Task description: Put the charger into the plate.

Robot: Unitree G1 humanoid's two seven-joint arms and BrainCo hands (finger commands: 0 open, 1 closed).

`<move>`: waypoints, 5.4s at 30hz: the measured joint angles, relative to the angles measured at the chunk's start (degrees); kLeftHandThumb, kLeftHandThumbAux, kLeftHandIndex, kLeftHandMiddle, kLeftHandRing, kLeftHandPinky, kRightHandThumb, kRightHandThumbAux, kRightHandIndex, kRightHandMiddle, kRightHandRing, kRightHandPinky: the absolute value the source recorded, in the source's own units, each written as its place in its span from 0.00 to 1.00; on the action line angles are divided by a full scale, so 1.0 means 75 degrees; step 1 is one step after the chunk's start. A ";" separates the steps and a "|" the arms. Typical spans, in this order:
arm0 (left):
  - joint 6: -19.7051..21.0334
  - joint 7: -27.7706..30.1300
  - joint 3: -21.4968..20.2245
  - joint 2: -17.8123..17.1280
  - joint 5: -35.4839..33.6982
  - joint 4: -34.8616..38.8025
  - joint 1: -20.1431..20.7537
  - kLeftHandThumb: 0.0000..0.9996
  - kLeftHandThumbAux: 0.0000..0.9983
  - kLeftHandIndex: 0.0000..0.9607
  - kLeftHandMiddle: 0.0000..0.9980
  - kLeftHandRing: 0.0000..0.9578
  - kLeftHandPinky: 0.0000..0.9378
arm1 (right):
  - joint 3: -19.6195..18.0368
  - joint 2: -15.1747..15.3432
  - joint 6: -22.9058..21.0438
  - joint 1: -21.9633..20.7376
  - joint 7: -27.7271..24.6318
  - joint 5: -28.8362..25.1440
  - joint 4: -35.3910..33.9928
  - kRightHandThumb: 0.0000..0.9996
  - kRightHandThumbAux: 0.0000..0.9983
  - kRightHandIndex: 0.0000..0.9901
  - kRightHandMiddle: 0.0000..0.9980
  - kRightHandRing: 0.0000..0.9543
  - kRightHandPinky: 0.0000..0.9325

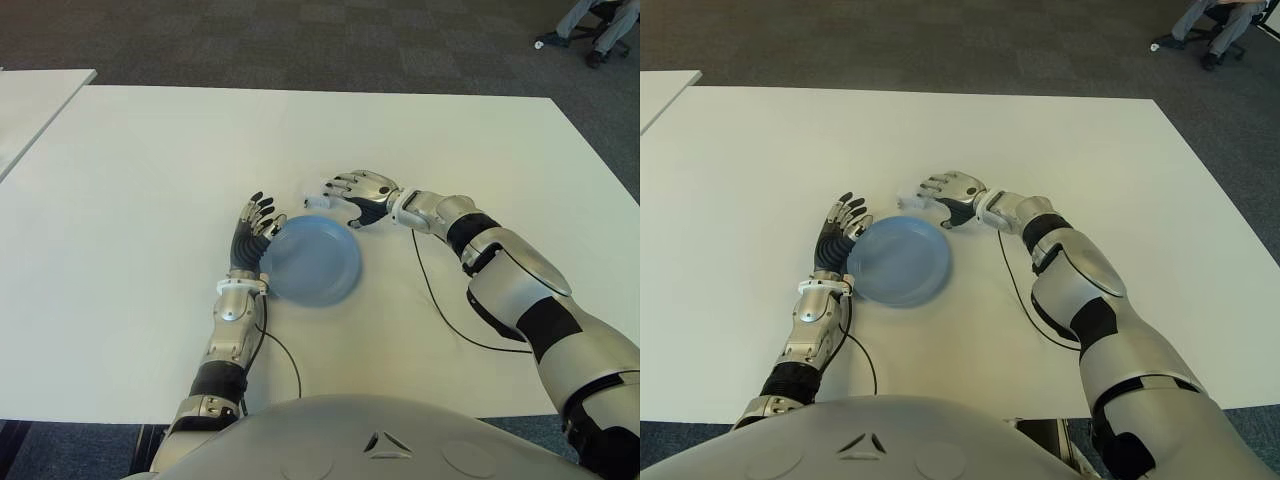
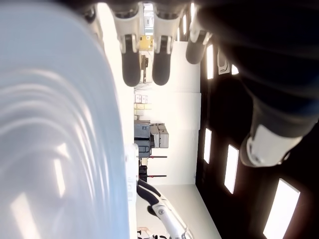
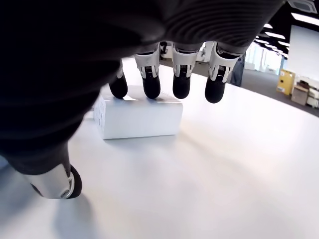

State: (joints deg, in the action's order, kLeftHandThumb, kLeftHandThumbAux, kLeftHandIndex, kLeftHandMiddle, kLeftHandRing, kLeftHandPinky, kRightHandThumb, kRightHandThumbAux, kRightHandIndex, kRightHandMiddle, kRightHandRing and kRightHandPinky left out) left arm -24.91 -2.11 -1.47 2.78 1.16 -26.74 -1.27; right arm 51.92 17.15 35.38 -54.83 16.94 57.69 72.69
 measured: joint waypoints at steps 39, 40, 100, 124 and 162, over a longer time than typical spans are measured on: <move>0.0125 0.0003 -0.0115 -0.0051 -0.0055 -0.0041 0.0049 0.00 0.59 0.11 0.19 0.20 0.23 | -0.0242 0.1454 0.1500 0.0134 -0.1675 -0.0596 -0.1129 0.00 0.68 0.00 0.00 0.01 0.00; 0.0121 0.0003 -0.0127 -0.0057 -0.0062 -0.0049 0.0051 0.00 0.59 0.11 0.19 0.20 0.23 | -0.0254 0.1505 0.1541 0.0149 -0.1704 -0.0614 -0.1167 0.00 0.68 0.00 0.00 0.01 0.00; -0.0018 0.0013 -0.0322 -0.0293 -0.0158 -0.0606 0.0399 0.00 0.58 0.10 0.16 0.18 0.21 | -0.1848 0.4866 0.2676 0.2360 -0.2862 -0.1049 -0.4370 0.00 0.57 0.00 0.02 0.02 0.00; -0.0051 0.0076 -0.0353 -0.0419 -0.0235 -0.0792 0.0511 0.00 0.57 0.10 0.16 0.18 0.21 | -0.3107 0.5531 0.2808 0.3678 -0.3664 -0.1898 -0.5557 0.03 0.53 0.00 0.05 0.11 0.05; -0.0169 0.0069 -0.0355 -0.0454 -0.0212 -0.1212 0.0817 0.00 0.58 0.11 0.17 0.19 0.21 | -0.5801 0.2350 -0.0423 0.5806 -0.1117 -0.3285 -0.7484 0.44 0.28 0.00 0.00 0.00 0.00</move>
State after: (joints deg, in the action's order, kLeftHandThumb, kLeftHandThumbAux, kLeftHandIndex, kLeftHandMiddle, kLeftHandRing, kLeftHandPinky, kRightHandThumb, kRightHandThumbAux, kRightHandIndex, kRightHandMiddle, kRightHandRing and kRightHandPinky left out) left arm -26.18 -1.59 -4.13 -0.63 -0.43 -35.83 4.86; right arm 8.41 34.78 32.21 -11.28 8.56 33.05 16.56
